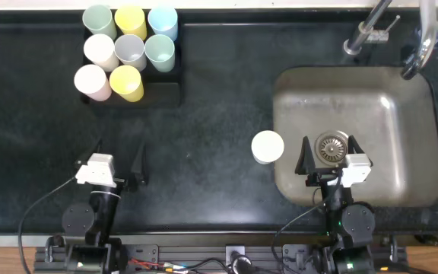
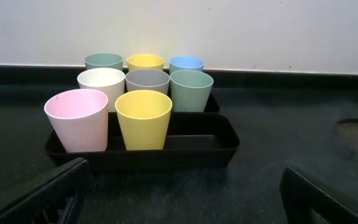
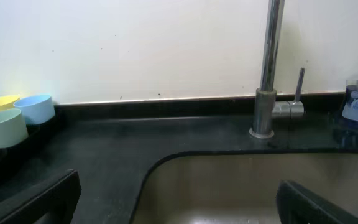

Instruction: Store Cups

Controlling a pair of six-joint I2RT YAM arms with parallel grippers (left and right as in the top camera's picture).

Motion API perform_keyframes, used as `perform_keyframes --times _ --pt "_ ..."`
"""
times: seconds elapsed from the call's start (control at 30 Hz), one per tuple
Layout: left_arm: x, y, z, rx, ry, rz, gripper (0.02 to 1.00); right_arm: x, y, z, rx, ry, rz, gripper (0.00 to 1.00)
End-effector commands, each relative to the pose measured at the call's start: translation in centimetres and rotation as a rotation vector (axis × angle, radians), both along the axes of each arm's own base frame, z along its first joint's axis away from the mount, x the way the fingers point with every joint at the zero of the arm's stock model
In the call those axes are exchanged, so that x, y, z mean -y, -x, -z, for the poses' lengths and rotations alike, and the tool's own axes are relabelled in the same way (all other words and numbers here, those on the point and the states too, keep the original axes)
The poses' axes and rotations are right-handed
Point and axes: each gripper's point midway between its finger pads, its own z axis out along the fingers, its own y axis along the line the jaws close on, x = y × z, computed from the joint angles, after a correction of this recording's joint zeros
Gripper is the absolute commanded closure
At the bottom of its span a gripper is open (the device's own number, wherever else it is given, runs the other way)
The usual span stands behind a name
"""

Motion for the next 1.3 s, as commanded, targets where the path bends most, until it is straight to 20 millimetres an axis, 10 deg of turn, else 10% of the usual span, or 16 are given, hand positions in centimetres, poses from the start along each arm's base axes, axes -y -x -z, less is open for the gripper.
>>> perform_keyframes --times 0.03,0.93,1.3 --pt "0.2 0.1 -0.1 0.002 0.009 0.015 0.018 0.1 0.0 0.3 0.002 0.0 0.006 0.003" --pt "0.2 0.1 -0.1 0.002 0.009 0.015 0.018 0.1 0.0 0.0 0.007 -0.001 0.007 0.003" --pt "0.2 0.1 -0.1 0.003 0.009 0.015 0.018 0.0 0.3 -9.4 -0.397 -0.014 0.013 0.003"
